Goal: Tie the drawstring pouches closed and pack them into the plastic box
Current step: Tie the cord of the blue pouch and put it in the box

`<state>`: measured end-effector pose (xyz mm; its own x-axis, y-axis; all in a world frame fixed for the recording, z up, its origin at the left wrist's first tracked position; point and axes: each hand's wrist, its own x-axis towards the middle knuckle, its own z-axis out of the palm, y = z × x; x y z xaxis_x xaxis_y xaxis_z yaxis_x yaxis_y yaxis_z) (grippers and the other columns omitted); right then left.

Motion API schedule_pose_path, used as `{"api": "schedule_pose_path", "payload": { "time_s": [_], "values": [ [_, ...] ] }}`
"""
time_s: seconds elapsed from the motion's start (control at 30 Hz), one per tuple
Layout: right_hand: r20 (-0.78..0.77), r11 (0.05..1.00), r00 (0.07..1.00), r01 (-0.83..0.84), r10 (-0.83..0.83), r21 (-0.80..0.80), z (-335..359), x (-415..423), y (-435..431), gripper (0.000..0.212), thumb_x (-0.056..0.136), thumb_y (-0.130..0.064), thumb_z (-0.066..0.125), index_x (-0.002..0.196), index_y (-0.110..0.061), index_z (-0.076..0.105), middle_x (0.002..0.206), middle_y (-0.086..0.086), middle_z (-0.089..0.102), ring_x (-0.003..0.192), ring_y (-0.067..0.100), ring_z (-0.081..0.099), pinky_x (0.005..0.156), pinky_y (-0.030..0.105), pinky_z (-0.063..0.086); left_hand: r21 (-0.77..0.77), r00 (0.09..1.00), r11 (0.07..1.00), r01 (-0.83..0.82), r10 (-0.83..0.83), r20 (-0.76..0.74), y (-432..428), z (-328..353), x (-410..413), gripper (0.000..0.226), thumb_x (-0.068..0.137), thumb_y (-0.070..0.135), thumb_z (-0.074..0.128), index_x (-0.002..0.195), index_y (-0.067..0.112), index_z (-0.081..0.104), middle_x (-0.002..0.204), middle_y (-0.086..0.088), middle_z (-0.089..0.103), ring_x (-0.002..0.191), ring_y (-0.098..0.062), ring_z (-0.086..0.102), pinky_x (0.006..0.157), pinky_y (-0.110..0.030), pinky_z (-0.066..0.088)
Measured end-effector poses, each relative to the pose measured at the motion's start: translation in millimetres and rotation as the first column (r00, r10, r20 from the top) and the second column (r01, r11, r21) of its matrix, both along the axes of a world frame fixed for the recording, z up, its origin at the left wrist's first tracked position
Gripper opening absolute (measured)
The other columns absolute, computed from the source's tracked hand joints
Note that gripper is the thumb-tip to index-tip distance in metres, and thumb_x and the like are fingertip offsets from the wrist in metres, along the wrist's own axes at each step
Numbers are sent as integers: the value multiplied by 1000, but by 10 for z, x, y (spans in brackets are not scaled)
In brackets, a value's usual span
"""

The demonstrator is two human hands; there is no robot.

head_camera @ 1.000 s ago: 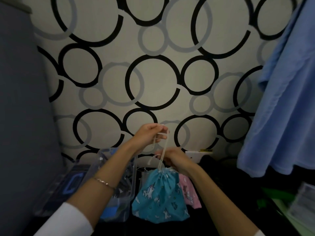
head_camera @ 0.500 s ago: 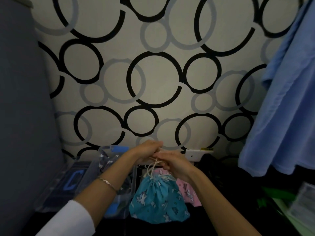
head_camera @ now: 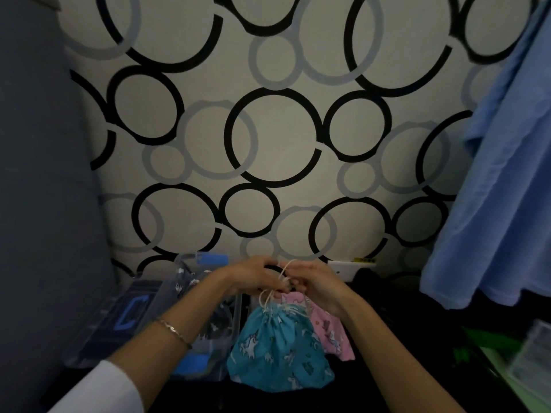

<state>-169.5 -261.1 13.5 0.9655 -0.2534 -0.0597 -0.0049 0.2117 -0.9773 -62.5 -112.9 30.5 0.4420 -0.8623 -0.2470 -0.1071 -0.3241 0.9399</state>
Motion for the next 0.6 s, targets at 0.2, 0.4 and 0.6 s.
{"api": "schedule_pose_path", "payload": {
  "time_s": [0.2,0.4,0.6],
  "values": [
    [-115,916,987,56,-110,-397,14,-60,-108,9,87,-1,66,91,3,72,70,11,67,58,13,59,58,20,51,-77,973,970,-231,231,-21,-19,15,71,57,88,4,67,139,0,42,87,-15,74,65,-13,68,62,-26,59],
    [-140,849,932,235,-335,-473,11,-41,-202,21,88,-9,64,82,9,72,54,9,53,44,13,43,42,20,34,-75,889,914,-400,406,210,62,62,186,60,81,10,76,133,-3,50,118,-22,66,106,-31,66,97,-44,53],
    [-191,832,936,154,-296,-533,-11,99,-33,41,90,-11,64,52,-12,51,43,0,44,35,8,36,42,19,31,-298,937,893,-339,348,-23,-60,136,36,45,88,9,67,132,7,56,100,-9,75,93,-21,72,87,-30,58]
  ]
}}
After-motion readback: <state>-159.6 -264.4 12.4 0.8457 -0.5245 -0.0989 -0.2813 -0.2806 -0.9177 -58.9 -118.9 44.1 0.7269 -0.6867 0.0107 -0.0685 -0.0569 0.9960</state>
